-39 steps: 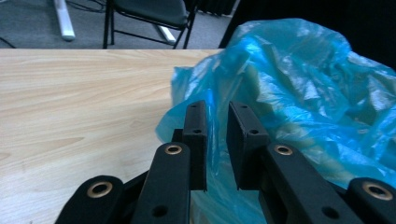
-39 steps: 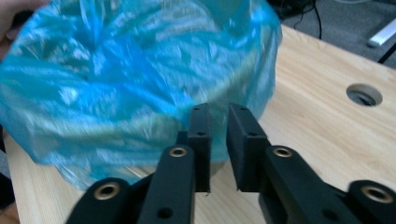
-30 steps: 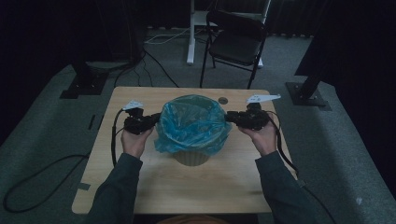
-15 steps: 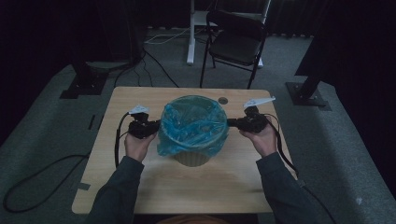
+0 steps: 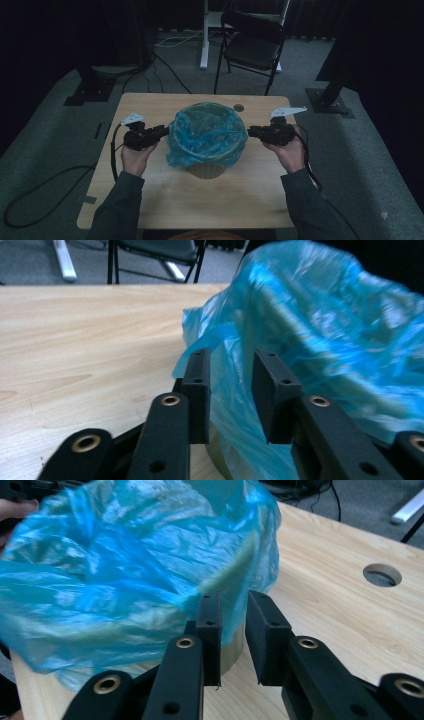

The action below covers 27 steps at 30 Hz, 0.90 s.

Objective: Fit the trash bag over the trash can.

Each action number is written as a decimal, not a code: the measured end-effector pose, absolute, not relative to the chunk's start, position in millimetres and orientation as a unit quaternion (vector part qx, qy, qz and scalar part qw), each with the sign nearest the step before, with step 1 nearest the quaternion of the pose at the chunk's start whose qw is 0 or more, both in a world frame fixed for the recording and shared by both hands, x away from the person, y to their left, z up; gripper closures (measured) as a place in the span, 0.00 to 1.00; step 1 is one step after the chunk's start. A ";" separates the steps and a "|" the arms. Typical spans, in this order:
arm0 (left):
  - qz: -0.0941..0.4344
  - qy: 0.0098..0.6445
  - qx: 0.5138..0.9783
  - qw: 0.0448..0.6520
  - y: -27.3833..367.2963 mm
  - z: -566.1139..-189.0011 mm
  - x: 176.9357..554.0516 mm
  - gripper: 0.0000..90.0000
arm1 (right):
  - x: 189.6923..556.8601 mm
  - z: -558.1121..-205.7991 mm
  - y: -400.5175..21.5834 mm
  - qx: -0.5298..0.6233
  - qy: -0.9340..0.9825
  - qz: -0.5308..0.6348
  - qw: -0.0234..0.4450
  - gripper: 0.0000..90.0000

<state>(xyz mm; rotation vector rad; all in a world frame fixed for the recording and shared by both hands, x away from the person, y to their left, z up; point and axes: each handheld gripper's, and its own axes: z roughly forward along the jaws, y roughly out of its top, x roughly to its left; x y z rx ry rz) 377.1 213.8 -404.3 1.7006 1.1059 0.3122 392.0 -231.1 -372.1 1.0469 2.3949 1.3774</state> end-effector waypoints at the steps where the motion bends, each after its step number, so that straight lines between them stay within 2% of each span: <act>1: 0.132 0.457 0.708 0.522 214.4 -401.5 375.0 0.74 | 388.5 -370.3 -230.3 0.347 0.807 0.469 0.093 0.82; 11: 0.132 0.414 0.719 0.542 201.7 -378.9 370.2 0.71 | 380.2 -365.7 -218.4 0.324 0.813 0.475 0.091 0.79; 27: 0.127 0.346 0.756 0.540 160.9 -354.5 388.6 0.71 | 378.3 -370.8 -216.3 0.317 0.811 0.485 0.084 0.78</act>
